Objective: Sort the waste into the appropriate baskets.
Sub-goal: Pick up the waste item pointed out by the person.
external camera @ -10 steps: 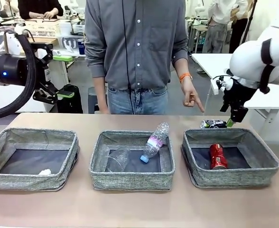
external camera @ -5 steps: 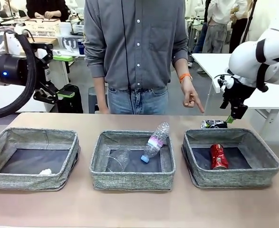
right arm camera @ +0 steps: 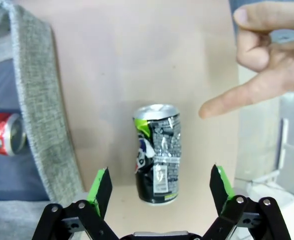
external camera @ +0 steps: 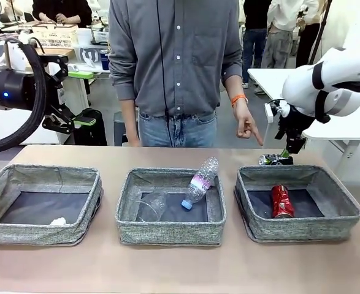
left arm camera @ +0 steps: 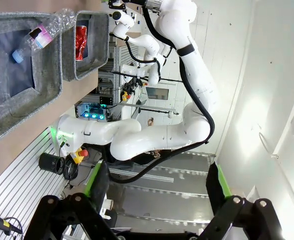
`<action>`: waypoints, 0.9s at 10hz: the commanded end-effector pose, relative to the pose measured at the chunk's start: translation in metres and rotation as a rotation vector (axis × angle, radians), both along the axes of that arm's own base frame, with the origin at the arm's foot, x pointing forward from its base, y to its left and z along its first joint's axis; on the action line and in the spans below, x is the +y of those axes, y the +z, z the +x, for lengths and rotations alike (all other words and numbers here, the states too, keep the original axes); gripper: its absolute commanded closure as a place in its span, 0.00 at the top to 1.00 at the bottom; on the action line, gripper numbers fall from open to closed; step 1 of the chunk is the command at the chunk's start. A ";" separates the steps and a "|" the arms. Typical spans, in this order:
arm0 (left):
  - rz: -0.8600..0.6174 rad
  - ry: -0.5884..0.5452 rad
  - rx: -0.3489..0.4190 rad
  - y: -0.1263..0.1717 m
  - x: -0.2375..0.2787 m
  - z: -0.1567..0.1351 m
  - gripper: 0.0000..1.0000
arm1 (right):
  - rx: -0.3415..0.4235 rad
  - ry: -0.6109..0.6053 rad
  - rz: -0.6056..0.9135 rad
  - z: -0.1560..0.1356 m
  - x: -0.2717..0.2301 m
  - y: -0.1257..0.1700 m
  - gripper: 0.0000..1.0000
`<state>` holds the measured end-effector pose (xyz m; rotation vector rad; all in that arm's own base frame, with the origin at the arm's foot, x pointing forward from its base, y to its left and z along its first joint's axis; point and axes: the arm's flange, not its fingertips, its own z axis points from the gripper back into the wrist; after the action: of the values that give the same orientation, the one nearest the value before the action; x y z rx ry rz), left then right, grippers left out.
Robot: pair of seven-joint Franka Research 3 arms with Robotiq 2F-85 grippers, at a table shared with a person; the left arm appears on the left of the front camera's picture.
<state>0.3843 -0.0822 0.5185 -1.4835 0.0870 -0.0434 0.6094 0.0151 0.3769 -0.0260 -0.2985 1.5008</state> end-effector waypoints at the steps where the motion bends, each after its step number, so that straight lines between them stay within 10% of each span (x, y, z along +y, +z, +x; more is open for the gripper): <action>1: -0.018 0.001 0.003 0.003 -0.001 -0.002 1.00 | -0.009 0.024 0.012 0.007 -0.004 -0.007 1.00; 9: -0.018 0.001 0.003 0.003 -0.001 -0.002 1.00 | 0.038 -0.014 -0.012 0.008 -0.017 -0.052 1.00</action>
<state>0.3843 -0.0822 0.5185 -1.4836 0.0872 -0.0434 0.6163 0.0002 0.3237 0.0180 -0.2425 1.4820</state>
